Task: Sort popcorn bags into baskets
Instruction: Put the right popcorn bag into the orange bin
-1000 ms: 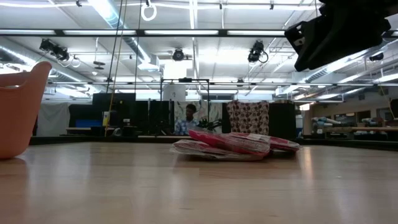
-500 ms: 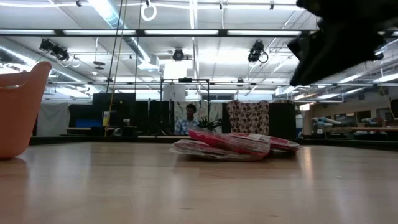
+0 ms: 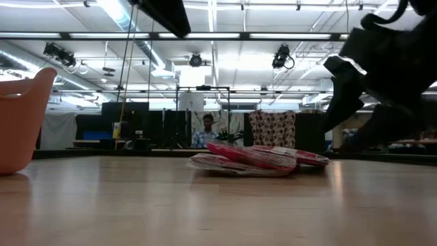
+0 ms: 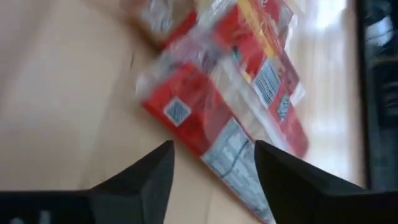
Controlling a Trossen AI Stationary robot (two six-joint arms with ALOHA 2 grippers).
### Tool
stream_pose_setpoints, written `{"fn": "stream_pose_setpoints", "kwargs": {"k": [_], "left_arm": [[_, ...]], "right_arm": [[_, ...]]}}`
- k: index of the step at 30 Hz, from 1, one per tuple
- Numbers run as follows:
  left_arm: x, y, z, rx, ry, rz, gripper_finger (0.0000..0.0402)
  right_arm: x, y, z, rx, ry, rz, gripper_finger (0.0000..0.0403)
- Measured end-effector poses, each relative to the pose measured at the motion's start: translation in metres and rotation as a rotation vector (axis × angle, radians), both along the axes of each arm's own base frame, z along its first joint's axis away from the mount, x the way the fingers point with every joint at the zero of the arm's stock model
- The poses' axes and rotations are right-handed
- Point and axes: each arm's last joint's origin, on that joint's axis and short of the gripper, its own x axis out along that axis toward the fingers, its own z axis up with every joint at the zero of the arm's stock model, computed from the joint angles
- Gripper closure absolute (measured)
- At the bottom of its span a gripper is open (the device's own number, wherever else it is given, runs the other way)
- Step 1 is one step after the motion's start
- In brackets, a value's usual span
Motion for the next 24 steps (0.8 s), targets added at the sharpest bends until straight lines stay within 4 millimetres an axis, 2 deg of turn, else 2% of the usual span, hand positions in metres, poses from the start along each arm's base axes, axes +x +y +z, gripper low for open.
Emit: {"fn": "stream_pose_setpoints", "kwargs": {"k": [6, 11, 16, 24], "left_arm": [[0.031, 0.009, -0.030, -0.004, 0.102, -0.067, 0.0269], [0.058, 0.014, -0.057, -0.064, 0.165, -0.197, 0.0269], [0.073, 0.026, -0.085, -0.050, 0.282, -0.273, 0.0269], [0.087, 0.047, -0.117, -0.046, 0.356, -0.225, 0.0269]], "right_arm": [[-0.005, -0.003, -0.017, -0.182, 0.106, 0.026, 0.0146], [-0.001, -0.009, -0.029, -0.258, 0.148, 0.007, 0.0139], [0.006, -0.014, -0.033, -0.289, 0.167, 0.028, 0.0149], [0.023, -0.021, -0.028, -0.309, 0.133, 0.109, 0.0186]]}}
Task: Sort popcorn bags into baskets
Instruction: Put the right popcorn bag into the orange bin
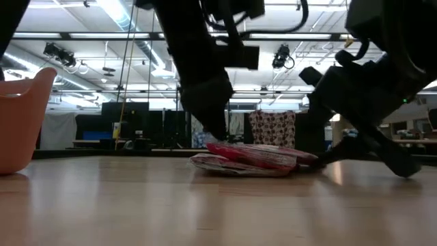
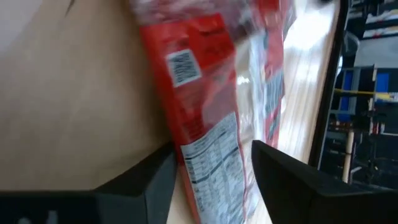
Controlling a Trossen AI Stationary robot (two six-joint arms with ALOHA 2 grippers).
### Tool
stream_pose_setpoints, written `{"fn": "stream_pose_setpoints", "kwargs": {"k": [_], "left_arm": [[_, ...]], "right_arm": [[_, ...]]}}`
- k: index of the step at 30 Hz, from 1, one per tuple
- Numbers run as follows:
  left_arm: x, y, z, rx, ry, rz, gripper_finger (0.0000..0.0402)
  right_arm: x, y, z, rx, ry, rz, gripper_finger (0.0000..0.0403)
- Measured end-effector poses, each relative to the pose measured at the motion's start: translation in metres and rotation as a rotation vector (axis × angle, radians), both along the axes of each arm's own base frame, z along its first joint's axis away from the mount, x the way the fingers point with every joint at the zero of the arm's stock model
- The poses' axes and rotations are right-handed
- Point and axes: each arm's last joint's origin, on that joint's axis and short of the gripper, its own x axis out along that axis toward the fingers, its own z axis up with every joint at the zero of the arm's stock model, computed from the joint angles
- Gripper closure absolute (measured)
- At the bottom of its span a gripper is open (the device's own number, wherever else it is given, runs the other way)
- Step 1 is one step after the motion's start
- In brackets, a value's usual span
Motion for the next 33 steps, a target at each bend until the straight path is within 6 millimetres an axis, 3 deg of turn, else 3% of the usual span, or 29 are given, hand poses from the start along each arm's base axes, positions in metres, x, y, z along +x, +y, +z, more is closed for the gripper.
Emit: {"fn": "stream_pose_setpoints", "kwargs": {"k": [6, 16, 21, 33], "left_arm": [[0.005, 0.002, -0.015, -0.002, 0.024, -0.011, 0.0269], [0.010, -0.003, -0.015, -0.040, 0.009, -0.101, 0.0269], [0.001, -0.018, 0.007, -0.082, 0.066, -0.184, 0.0269], [-0.006, -0.073, 0.047, 0.003, 0.006, -0.332, 0.0261]], "right_arm": [[0.011, -0.003, 0.002, 0.050, -0.051, 0.021, 0.0235], [0.017, -0.010, 0.003, 0.117, -0.071, 0.008, 0.0341], [0.013, -0.005, 0.003, 0.094, -0.058, 0.019, 0.0393], [0.025, 0.032, 0.040, 0.179, -0.055, 0.063, 0.0397]]}}
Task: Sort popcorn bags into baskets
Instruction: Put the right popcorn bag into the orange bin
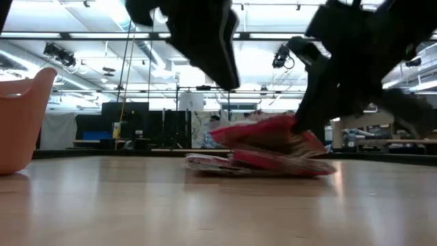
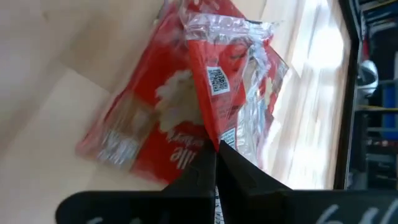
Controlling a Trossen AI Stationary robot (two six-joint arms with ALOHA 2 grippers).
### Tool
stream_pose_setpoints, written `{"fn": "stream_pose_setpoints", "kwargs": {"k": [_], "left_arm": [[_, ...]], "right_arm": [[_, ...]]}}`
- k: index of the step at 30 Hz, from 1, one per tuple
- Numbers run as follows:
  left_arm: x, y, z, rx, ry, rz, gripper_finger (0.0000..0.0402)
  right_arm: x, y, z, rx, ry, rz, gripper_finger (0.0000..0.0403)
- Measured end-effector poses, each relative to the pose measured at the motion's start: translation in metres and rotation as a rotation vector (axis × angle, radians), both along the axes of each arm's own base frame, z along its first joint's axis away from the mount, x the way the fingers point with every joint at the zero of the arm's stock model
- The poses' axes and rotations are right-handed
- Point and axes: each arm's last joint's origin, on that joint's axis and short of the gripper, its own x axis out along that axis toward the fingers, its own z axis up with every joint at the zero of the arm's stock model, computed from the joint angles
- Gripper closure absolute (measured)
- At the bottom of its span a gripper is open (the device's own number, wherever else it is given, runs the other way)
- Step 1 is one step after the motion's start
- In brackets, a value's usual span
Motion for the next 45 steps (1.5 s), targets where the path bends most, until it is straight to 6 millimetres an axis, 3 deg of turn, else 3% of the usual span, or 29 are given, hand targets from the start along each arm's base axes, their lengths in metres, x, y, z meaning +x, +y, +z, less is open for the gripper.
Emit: {"fn": "stream_pose_setpoints", "kwargs": {"k": [5, 10, 16, 26, 34, 39, 42, 45], "left_arm": [[-0.004, -0.016, 0.003, 0.061, -0.051, -0.032, 0.0212], [-0.004, -0.017, 0.004, 0.080, -0.064, -0.023, 0.0157], [-0.004, -0.014, 0.003, 0.060, -0.066, 0.022, 0.0150], [-0.005, -0.010, 0.004, 0.136, -0.108, 0.106, 0.0197], [-0.005, -0.008, 0.004, 0.153, -0.116, 0.119, 0.0304], [-0.007, -0.010, 0.004, 0.153, -0.103, 0.110, 0.0379], [-0.013, -0.013, 0.010, 0.178, -0.047, 0.108, 0.0379], [-0.021, -0.019, 0.030, 0.155, 0.003, 0.119, 0.0369]], "right_arm": [[0.005, 0.009, 0.018, 0.075, 0.026, -0.015, 0.0397], [0.012, 0.014, 0.030, 0.145, -0.007, -0.035, 0.0397], [0.015, 0.018, 0.051, 0.198, -0.069, -0.040, 0.0397], [0.005, 0.017, 0.089, 0.377, -0.152, -0.017, 0.0396], [0.003, 0.017, 0.095, 0.428, -0.164, -0.013, 0.0392], [-0.001, 0.015, 0.093, 0.394, -0.131, -0.030, 0.0349], [-0.009, 0.010, 0.095, 0.346, -0.121, -0.096, 0.0319], [-0.020, 0.002, 0.097, 0.301, -0.095, -0.177, 0.0298]]}}
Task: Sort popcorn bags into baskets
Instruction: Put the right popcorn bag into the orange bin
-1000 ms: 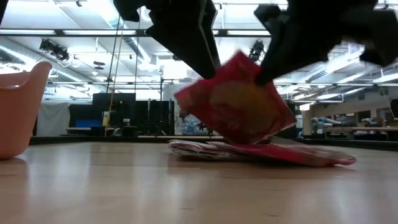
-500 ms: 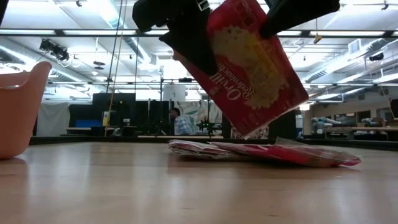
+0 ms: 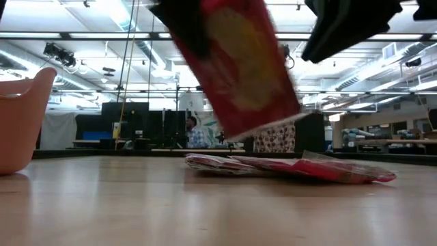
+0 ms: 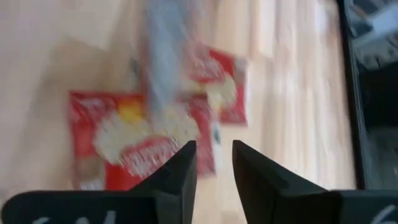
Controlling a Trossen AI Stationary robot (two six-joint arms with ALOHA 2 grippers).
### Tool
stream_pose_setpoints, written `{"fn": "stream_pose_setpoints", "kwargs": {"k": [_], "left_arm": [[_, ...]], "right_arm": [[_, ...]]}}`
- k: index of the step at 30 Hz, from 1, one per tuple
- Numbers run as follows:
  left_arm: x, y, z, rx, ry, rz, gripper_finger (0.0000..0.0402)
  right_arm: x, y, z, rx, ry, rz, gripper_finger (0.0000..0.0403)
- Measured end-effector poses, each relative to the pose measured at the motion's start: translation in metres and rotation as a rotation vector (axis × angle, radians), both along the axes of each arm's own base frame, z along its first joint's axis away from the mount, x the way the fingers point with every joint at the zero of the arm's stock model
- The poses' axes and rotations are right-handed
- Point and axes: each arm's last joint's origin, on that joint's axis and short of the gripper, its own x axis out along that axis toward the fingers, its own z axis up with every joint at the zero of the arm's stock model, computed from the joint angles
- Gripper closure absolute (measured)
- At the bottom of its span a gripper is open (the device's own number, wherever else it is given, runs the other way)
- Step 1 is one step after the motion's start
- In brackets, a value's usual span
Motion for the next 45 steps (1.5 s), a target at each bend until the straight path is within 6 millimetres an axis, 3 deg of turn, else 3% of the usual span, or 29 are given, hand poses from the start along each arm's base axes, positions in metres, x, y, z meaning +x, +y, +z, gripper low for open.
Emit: {"fn": "stream_pose_setpoints", "kwargs": {"k": [8, 12, 17, 26, 31, 35, 39, 45], "left_arm": [[-0.024, -0.009, 0.070, -0.414, 0.156, 0.170, 0.0365], [-0.037, -0.012, 0.089, -0.567, 0.259, 0.231, 0.0366], [-0.053, -0.025, 0.105, -0.777, 0.356, 0.237, 0.0366], [-0.085, -0.052, 0.108, -0.954, 0.564, 0.376, 0.0366], [-0.101, -0.057, 0.120, -0.965, 0.542, 0.391, 0.0374], [-0.126, -0.058, 0.127, -0.942, 0.500, 0.470, 0.0375], [-0.159, -0.059, 0.120, -0.887, 0.544, 0.535, 0.0373], [-0.183, -0.052, 0.109, -0.813, 0.594, 0.413, 0.0371]], "right_arm": [[-0.012, -0.008, 0.005, -0.001, 0.038, -0.069, 0.0290], [-0.013, -0.009, 0.002, -0.030, 0.034, -0.078, 0.0291], [-0.021, -0.020, -0.021, -0.164, 0.040, -0.128, 0.0291], [-0.034, -0.046, -0.072, -0.222, 0.061, -0.171, 0.0291], [-0.035, -0.051, -0.090, -0.218, 0.039, -0.091, 0.0291], [-0.029, -0.053, -0.093, -0.171, -0.032, -0.042, 0.0291], [-0.024, -0.051, -0.092, -0.128, -0.052, 0.049, 0.0291], [-0.017, -0.051, -0.088, -0.092, -0.089, 0.103, 0.0291]]}}
